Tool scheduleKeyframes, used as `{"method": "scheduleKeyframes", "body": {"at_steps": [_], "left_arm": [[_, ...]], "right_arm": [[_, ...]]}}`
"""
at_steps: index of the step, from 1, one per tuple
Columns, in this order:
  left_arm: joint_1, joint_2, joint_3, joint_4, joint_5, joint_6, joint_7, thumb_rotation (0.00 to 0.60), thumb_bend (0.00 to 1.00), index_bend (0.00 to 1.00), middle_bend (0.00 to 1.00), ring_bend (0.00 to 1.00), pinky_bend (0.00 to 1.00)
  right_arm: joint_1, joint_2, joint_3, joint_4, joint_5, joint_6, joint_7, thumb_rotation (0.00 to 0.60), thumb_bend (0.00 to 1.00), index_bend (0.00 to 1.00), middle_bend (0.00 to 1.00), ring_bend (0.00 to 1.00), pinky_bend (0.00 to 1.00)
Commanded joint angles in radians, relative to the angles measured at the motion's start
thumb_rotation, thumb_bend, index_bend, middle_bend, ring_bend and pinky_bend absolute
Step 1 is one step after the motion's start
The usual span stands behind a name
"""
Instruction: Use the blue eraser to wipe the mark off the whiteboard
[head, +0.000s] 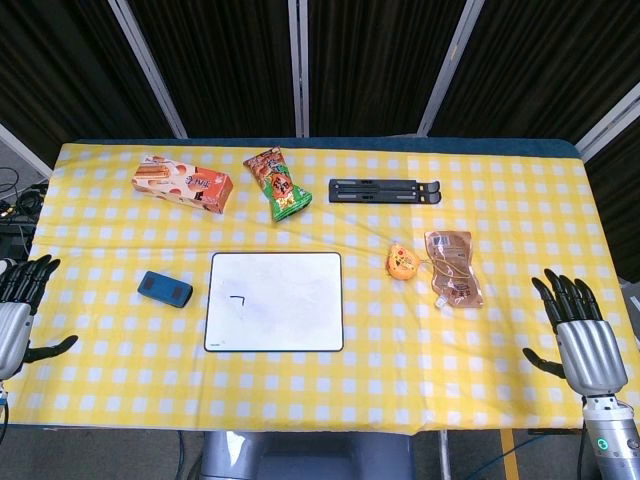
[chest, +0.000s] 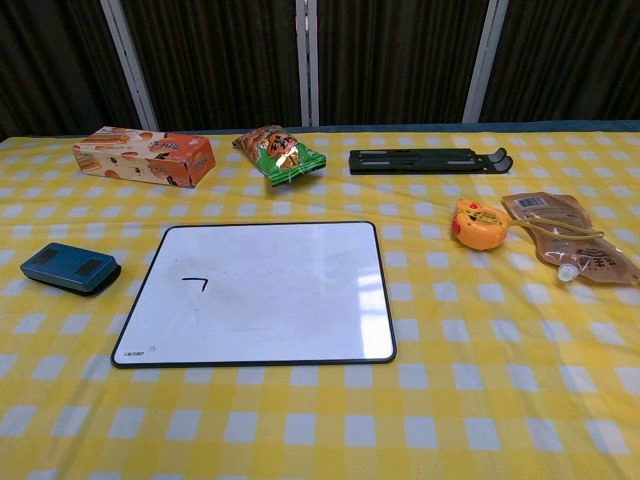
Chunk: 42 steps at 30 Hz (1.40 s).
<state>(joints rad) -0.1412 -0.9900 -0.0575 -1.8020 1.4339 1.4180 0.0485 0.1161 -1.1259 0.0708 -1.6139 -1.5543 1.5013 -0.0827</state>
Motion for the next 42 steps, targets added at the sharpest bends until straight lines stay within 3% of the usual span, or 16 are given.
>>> {"method": "scheduleKeyframes", "body": {"at_steps": [1, 6, 11, 17, 20, 24, 29, 36, 42], "left_arm": [[0.001, -0.001, 0.001, 0.001, 0.003, 0.001, 0.003, 0.600, 0.00, 0.00, 0.00, 0.00, 0.00], [-0.014, -0.014, -0.002, 0.018, -0.002, -0.022, 0.010, 0.600, 0.00, 0.00, 0.00, 0.00, 0.00], [-0.104, -0.060, -0.018, 0.102, -0.024, -0.169, -0.017, 0.600, 0.00, 0.00, 0.00, 0.00, 0.00], [-0.273, -0.223, -0.028, 0.369, -0.019, -0.405, -0.023, 0.600, 0.00, 0.00, 0.00, 0.00, 0.01], [-0.319, -0.300, -0.013, 0.491, 0.009, -0.461, -0.050, 0.600, 0.00, 0.00, 0.00, 0.01, 0.12], [-0.353, -0.377, 0.009, 0.616, 0.047, -0.485, -0.090, 0.600, 0.04, 0.10, 0.04, 0.11, 0.22], [-0.382, -0.445, 0.023, 0.726, 0.081, -0.483, -0.144, 0.600, 0.13, 0.17, 0.10, 0.16, 0.27], [-0.413, -0.490, 0.036, 0.793, 0.099, -0.493, -0.161, 0.600, 0.15, 0.23, 0.15, 0.23, 0.33], [-0.423, -0.516, 0.037, 0.820, 0.085, -0.494, -0.140, 0.600, 0.16, 0.34, 0.24, 0.31, 0.41]], "right_arm": [[0.000, 0.001, 0.001, -0.001, 0.001, 0.001, 0.002, 0.600, 0.00, 0.00, 0.00, 0.00, 0.00], [0.000, 0.001, -0.001, -0.005, 0.000, -0.003, -0.003, 0.600, 0.00, 0.00, 0.00, 0.00, 0.00], [0.004, 0.000, 0.003, -0.014, 0.007, -0.009, -0.019, 0.600, 0.00, 0.00, 0.00, 0.00, 0.00], [0.017, -0.012, 0.015, -0.004, 0.042, -0.039, -0.043, 0.600, 0.00, 0.00, 0.00, 0.00, 0.00], [0.024, -0.020, 0.017, 0.005, 0.056, -0.056, -0.056, 0.600, 0.00, 0.00, 0.00, 0.00, 0.00], [0.030, -0.028, 0.019, 0.017, 0.073, -0.073, -0.063, 0.600, 0.00, 0.00, 0.00, 0.00, 0.00], [0.032, -0.033, 0.022, 0.028, 0.088, -0.081, -0.065, 0.600, 0.00, 0.00, 0.00, 0.00, 0.00], [0.031, -0.035, 0.022, 0.030, 0.093, -0.078, -0.072, 0.600, 0.00, 0.00, 0.00, 0.00, 0.00], [0.029, -0.035, 0.021, 0.031, 0.095, -0.076, -0.074, 0.600, 0.00, 0.00, 0.00, 0.00, 0.00]]}}
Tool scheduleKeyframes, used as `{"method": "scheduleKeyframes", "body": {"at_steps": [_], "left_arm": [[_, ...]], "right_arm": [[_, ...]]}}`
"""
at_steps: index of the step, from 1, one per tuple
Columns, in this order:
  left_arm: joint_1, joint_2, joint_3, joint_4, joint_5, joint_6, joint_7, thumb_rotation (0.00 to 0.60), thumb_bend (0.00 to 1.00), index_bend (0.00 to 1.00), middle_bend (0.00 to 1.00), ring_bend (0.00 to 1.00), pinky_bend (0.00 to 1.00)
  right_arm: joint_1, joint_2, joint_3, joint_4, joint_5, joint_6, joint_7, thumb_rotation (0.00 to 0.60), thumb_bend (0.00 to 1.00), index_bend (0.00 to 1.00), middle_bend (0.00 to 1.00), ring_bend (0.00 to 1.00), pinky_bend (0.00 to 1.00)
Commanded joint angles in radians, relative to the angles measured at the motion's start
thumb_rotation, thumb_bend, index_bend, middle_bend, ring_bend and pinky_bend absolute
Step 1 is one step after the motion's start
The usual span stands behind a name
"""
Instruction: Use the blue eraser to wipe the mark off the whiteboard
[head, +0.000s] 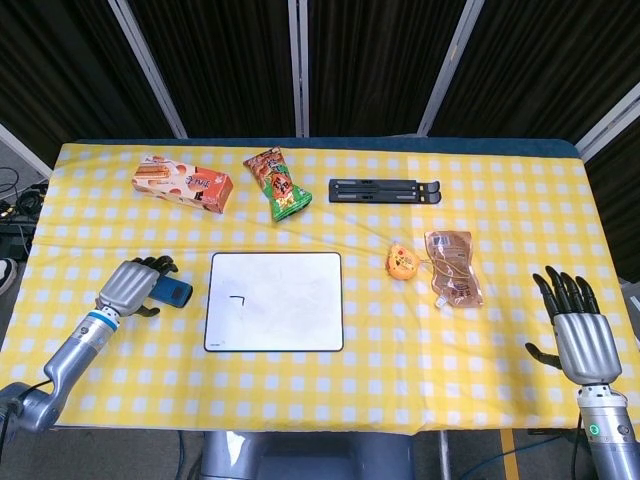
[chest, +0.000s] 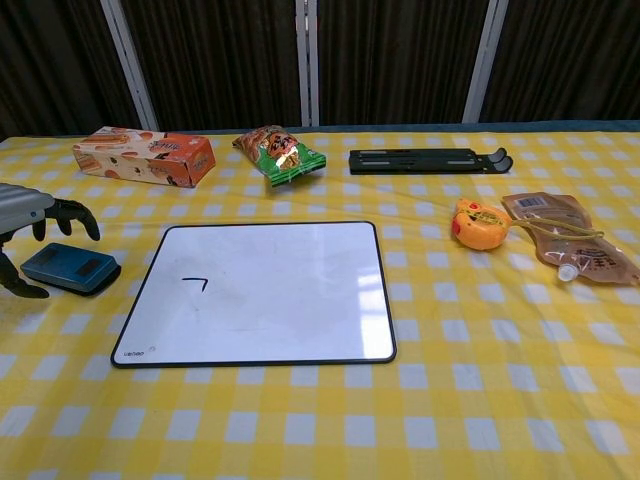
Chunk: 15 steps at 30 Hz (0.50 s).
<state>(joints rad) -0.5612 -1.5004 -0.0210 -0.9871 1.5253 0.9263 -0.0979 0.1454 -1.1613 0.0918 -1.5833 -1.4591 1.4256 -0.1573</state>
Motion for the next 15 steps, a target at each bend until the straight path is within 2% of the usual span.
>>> {"method": "scheduleKeyframes", "body": {"at_steps": [1, 6, 15], "left_arm": [[-0.004, -0.008, -0.001, 0.008, -0.012, -0.007, 0.010, 0.600, 0.16, 0.35, 0.25, 0.32, 0.42], [-0.008, -0.015, -0.007, 0.011, -0.038, -0.019, 0.009, 0.600, 0.21, 0.45, 0.33, 0.39, 0.49], [-0.004, 0.007, -0.009, -0.026, -0.053, 0.001, 0.006, 0.600, 0.26, 0.52, 0.38, 0.45, 0.54]], "right_arm": [[0.000, 0.000, -0.001, 0.000, -0.001, -0.001, 0.000, 0.600, 0.00, 0.00, 0.00, 0.00, 0.00], [0.001, -0.002, -0.002, 0.002, 0.001, -0.003, -0.001, 0.600, 0.00, 0.00, 0.00, 0.00, 0.00], [0.002, -0.003, -0.002, 0.002, 0.005, -0.004, -0.004, 0.600, 0.00, 0.00, 0.00, 0.00, 0.00]]}}
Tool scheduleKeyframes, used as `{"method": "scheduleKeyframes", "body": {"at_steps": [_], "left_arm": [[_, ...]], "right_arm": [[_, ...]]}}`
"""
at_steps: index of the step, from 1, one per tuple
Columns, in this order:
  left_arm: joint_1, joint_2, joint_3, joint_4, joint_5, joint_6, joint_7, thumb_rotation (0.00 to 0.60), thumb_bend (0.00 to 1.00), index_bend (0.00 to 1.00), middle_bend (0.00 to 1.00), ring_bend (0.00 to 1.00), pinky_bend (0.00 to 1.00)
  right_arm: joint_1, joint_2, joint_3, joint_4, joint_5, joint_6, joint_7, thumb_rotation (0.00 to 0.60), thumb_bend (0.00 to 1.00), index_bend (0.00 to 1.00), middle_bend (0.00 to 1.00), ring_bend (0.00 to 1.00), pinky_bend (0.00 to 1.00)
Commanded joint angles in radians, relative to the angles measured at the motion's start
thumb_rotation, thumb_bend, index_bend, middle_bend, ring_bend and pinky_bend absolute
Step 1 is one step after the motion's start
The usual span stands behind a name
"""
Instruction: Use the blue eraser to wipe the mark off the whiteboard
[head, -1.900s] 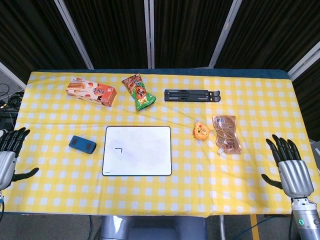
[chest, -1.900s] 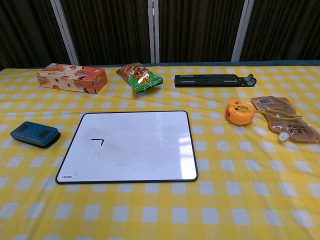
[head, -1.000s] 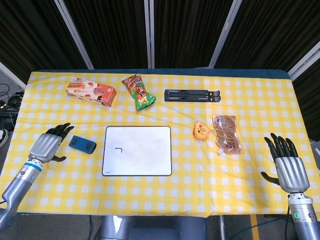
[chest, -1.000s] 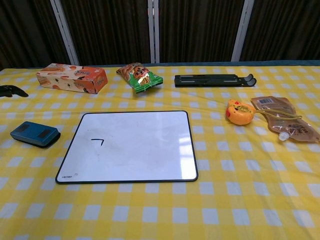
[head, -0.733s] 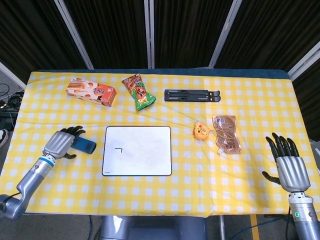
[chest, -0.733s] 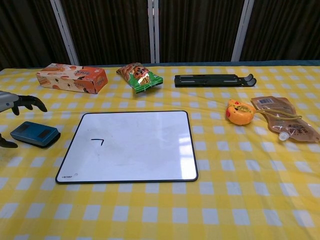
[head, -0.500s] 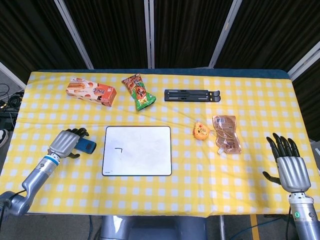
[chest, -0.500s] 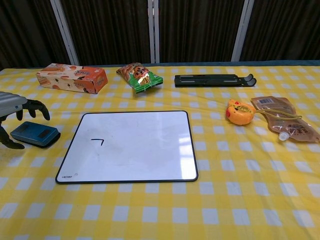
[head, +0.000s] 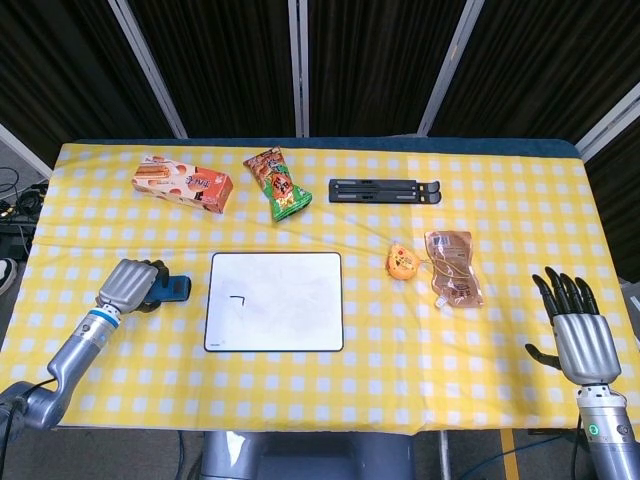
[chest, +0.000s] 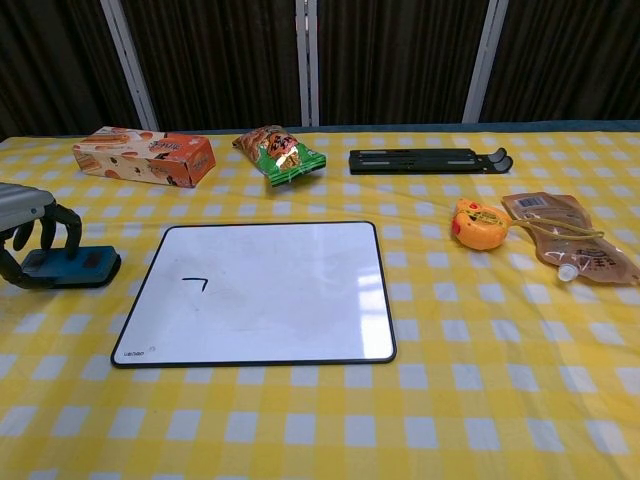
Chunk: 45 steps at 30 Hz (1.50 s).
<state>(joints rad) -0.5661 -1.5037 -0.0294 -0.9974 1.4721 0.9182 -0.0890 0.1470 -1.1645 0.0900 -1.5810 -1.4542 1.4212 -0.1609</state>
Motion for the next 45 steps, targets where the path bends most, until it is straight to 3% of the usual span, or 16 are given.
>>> {"method": "scheduleKeyframes", "body": {"at_steps": [1, 10, 14, 18, 24, 36, 45], "left_arm": [[0.001, 0.020, -0.003, -0.031, -0.002, 0.012, -0.005, 0.600, 0.26, 0.53, 0.39, 0.45, 0.54], [-0.016, 0.088, -0.032, -0.175, -0.006, 0.047, 0.011, 0.600, 0.26, 0.53, 0.39, 0.45, 0.54], [-0.059, 0.099, -0.069, -0.283, -0.027, 0.025, 0.056, 0.600, 0.25, 0.53, 0.39, 0.45, 0.54], [-0.113, 0.073, -0.104, -0.339, -0.074, -0.026, 0.163, 0.600, 0.25, 0.53, 0.39, 0.45, 0.54], [-0.189, -0.011, -0.135, -0.338, -0.208, -0.128, 0.329, 0.600, 0.25, 0.53, 0.39, 0.45, 0.54], [-0.232, -0.088, -0.110, -0.301, -0.322, -0.165, 0.449, 0.600, 0.26, 0.53, 0.39, 0.45, 0.54], [-0.223, -0.070, -0.076, -0.389, -0.291, -0.151, 0.416, 0.600, 0.25, 0.54, 0.39, 0.46, 0.54]], "right_arm": [[0.000, 0.000, 0.000, -0.001, 0.000, 0.000, 0.000, 0.600, 0.00, 0.00, 0.00, 0.00, 0.00], [0.000, 0.002, 0.001, -0.002, 0.002, 0.000, 0.003, 0.600, 0.00, 0.00, 0.00, 0.00, 0.00], [0.002, 0.001, 0.001, -0.001, 0.003, -0.003, 0.002, 0.600, 0.00, 0.00, 0.00, 0.00, 0.00], [0.004, 0.000, 0.003, 0.003, 0.007, -0.005, 0.002, 0.600, 0.00, 0.00, 0.00, 0.00, 0.00], [0.004, 0.000, 0.009, 0.019, 0.027, -0.014, 0.014, 0.600, 0.00, 0.00, 0.00, 0.00, 0.00], [-0.001, 0.006, 0.018, 0.034, 0.054, -0.016, 0.038, 0.600, 0.00, 0.00, 0.00, 0.00, 0.00], [-0.004, 0.014, 0.016, 0.022, 0.039, -0.003, 0.044, 0.600, 0.00, 0.00, 0.00, 0.00, 0.00]]}}
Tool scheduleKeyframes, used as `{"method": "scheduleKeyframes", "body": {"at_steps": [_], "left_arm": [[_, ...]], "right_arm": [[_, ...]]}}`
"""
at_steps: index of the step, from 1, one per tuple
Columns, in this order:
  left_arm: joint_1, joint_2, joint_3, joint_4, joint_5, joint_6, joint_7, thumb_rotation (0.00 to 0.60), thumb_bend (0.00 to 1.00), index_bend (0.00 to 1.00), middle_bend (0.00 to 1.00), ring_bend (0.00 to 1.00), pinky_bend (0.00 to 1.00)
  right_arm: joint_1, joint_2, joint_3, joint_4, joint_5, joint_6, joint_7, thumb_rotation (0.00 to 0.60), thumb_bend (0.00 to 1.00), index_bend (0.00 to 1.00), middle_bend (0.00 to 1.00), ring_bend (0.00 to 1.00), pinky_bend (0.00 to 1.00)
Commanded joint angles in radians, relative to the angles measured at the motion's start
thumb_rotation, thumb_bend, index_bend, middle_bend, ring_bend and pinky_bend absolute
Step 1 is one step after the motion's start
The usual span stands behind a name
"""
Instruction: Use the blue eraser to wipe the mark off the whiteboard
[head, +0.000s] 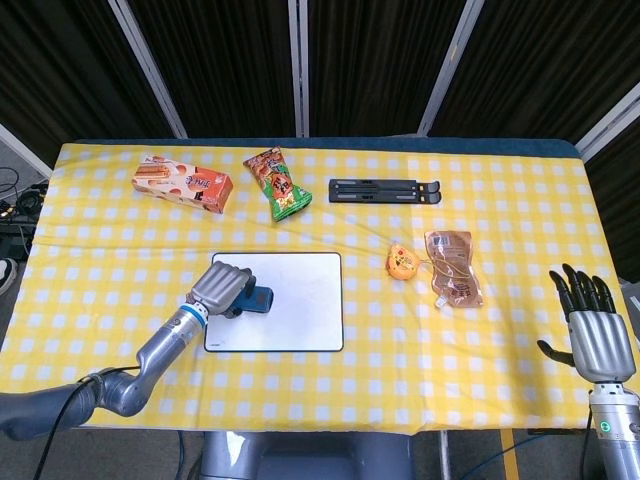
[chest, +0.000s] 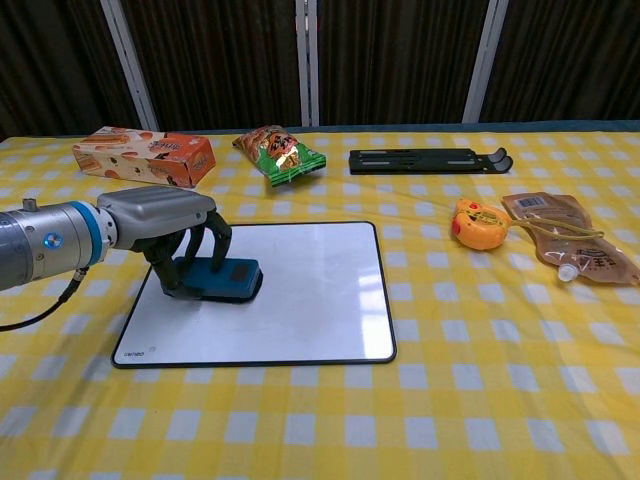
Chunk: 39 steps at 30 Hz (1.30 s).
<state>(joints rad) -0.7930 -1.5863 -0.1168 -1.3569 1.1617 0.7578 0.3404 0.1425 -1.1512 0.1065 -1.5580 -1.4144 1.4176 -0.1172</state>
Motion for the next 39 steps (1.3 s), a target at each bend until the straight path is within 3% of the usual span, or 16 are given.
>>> {"method": "scheduleKeyframes", "body": {"at_steps": [1, 9, 26, 39], "left_arm": [[0.005, 0.018, 0.017, -0.043, 0.028, 0.012, -0.017, 0.600, 0.25, 0.54, 0.39, 0.46, 0.54], [0.004, 0.023, 0.043, -0.061, 0.045, 0.008, -0.028, 0.600, 0.26, 0.54, 0.39, 0.46, 0.54], [-0.011, -0.011, 0.005, 0.138, -0.014, -0.023, -0.116, 0.600, 0.25, 0.55, 0.40, 0.46, 0.54], [-0.017, -0.011, 0.044, 0.030, 0.080, -0.002, -0.125, 0.600, 0.25, 0.55, 0.40, 0.46, 0.54]], "right_arm": [[0.000, 0.001, -0.001, -0.002, -0.002, 0.000, 0.000, 0.600, 0.00, 0.00, 0.00, 0.00, 0.00], [0.001, 0.000, -0.002, -0.004, -0.005, -0.001, -0.004, 0.600, 0.00, 0.00, 0.00, 0.00, 0.00], [0.002, -0.004, -0.001, 0.001, 0.004, -0.005, -0.009, 0.600, 0.00, 0.00, 0.00, 0.00, 0.00], [0.001, -0.003, -0.001, 0.000, 0.003, -0.003, -0.009, 0.600, 0.00, 0.00, 0.00, 0.00, 0.00]]}}
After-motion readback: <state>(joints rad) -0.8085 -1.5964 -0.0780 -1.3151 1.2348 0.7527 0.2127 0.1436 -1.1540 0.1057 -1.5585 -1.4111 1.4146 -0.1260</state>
